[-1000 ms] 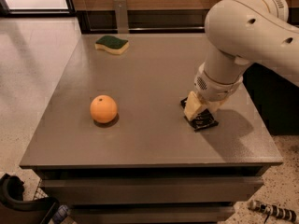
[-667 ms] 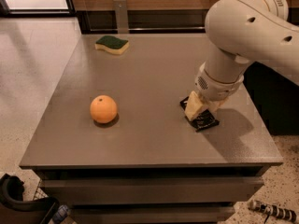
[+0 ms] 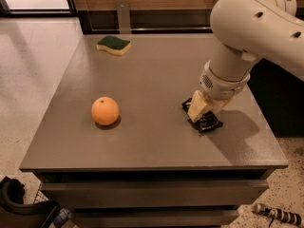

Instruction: Move rxbar chocolate near sponge

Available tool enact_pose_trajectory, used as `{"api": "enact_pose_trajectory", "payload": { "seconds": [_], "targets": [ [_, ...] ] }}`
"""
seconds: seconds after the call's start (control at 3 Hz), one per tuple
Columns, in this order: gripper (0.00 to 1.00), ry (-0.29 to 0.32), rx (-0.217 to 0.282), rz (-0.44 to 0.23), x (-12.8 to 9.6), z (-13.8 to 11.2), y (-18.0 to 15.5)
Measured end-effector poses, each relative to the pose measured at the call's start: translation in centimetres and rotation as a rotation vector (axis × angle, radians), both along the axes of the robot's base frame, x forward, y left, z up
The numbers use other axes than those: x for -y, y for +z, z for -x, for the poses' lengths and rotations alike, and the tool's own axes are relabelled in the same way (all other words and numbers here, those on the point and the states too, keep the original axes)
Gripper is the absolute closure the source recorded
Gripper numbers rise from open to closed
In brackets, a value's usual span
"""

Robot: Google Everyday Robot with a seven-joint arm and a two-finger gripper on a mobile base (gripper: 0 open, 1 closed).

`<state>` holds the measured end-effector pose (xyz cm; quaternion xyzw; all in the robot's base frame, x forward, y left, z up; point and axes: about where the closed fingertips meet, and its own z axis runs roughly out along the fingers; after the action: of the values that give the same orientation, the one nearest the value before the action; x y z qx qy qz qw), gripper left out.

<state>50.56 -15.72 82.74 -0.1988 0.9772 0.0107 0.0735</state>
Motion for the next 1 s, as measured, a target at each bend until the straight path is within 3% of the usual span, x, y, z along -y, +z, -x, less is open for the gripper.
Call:
{"api": "enact_pose_trajectory", "payload": {
  "seconds": [0.33,0.67,1.0],
  "targets": [
    [1.0,0.005,0.035,0.003,0.5,-0.3,1.5],
    [1.0,0.05,0.072,0.008,0.8,-2.4,3.2],
    [1.0,0.189,0.138,-0.016,-1.3,-9.1,8.0]
  ]
}}
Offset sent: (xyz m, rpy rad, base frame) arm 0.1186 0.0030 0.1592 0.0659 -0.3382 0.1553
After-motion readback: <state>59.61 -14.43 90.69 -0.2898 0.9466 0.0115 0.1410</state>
